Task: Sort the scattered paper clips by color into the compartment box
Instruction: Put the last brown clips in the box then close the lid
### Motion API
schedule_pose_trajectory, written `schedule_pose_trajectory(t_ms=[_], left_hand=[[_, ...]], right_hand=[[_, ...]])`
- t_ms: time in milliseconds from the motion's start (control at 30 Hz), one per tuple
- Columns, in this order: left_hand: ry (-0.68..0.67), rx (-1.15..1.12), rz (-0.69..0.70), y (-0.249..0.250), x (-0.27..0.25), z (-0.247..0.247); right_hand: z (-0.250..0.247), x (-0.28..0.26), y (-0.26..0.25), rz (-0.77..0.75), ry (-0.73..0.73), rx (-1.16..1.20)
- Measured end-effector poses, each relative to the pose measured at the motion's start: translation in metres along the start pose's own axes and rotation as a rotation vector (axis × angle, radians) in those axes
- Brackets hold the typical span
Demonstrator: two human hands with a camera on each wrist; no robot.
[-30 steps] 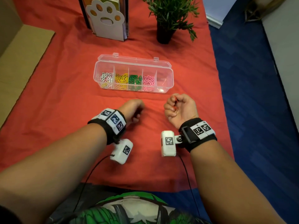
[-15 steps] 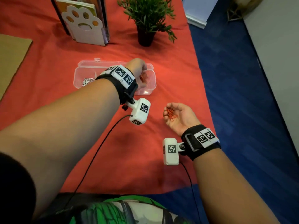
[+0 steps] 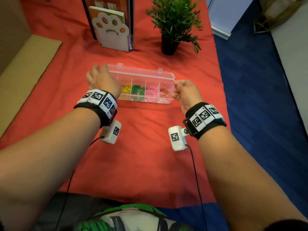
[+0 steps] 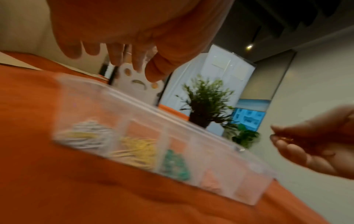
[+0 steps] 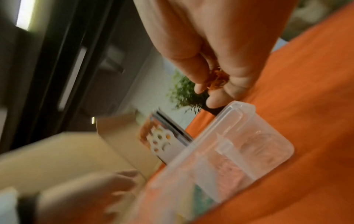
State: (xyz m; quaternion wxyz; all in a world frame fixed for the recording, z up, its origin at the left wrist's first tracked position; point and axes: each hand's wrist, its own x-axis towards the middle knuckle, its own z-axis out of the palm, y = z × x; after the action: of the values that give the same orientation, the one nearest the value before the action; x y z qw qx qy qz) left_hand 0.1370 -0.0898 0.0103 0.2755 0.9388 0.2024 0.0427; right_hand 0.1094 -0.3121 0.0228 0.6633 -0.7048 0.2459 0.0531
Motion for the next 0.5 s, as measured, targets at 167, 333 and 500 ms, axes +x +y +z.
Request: schedule_pose_trajectory(t_ms=[167,333,500], left_hand=[[-0.244,-0.022,-0.07,-0.042,0.021,-0.01],[-0.26,-0.128,-0.038,-0.054,0.024,-0.019],[-0.236,-0.073,-0.049,-0.068,0.023,-0.027]], right_hand=[[0.025,0.024,0.0,-0.073,-0.107,-0.513],[0.018,0.024,-0.003,-0.158,0.103,-0.629],[0.015,0.024,0.001,-0.015,0.067,-0.721]])
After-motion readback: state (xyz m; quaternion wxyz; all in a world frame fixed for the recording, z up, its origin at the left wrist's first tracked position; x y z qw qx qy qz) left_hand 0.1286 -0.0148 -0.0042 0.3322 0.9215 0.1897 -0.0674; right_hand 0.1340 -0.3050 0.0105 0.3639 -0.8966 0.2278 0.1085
